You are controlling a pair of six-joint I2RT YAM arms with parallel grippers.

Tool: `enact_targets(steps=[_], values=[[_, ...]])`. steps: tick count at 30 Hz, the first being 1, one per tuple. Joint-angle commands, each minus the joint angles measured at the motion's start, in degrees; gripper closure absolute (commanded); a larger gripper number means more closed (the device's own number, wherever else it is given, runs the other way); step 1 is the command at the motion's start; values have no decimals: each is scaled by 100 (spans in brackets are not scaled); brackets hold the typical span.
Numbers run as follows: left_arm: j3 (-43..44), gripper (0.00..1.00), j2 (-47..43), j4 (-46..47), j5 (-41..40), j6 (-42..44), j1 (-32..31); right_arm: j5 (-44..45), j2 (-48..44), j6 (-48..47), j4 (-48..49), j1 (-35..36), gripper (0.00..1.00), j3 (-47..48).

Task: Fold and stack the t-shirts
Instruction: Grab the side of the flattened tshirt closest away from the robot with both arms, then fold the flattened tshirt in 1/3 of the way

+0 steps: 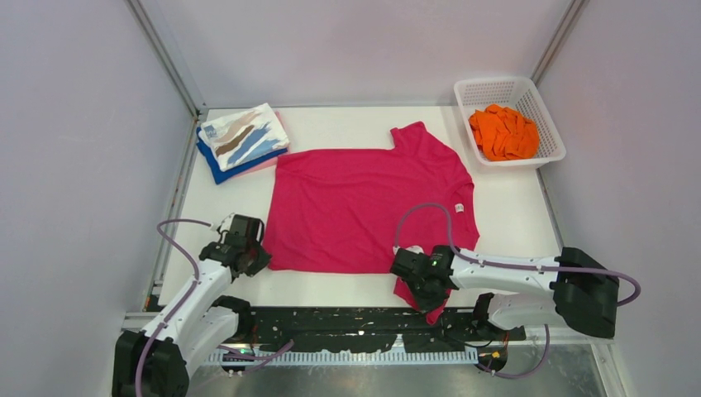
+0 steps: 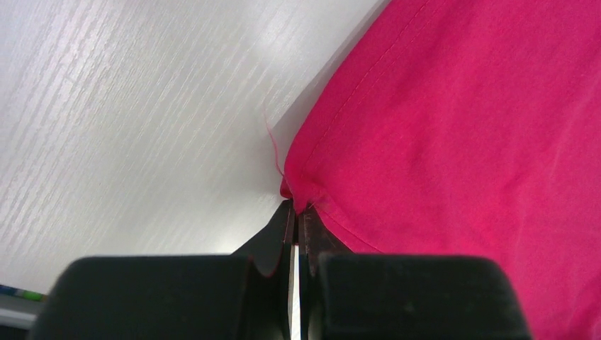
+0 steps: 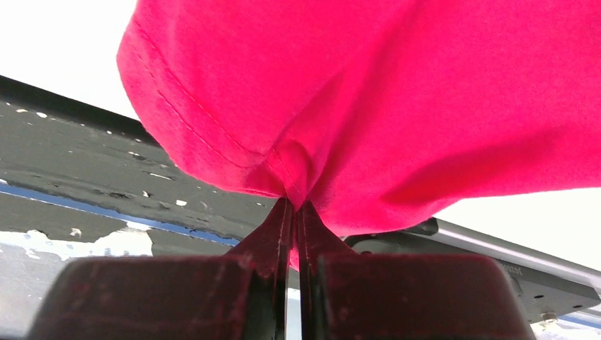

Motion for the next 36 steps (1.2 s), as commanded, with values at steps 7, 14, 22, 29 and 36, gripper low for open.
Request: enact_targets(steps=[7,14,22,29,36], values=[[-6,100,-999,-1377,-306,-195,33,-457,-835,-124,-1094,150,95,144],[-115,100,-1450,-1205,-1,-82,33,-41,-980,-204,-1032,145,95,426],[338,100,-929,-557,328,75,33,351,-1220,-670,-290,-976,95,812],[965,100,-113,-142,305,142,32,469,-947,-1458,101,-2237,95,1328],[1718,100,943,-72,77,264,129,612,-318,-2056,524,-2963,95,1995]])
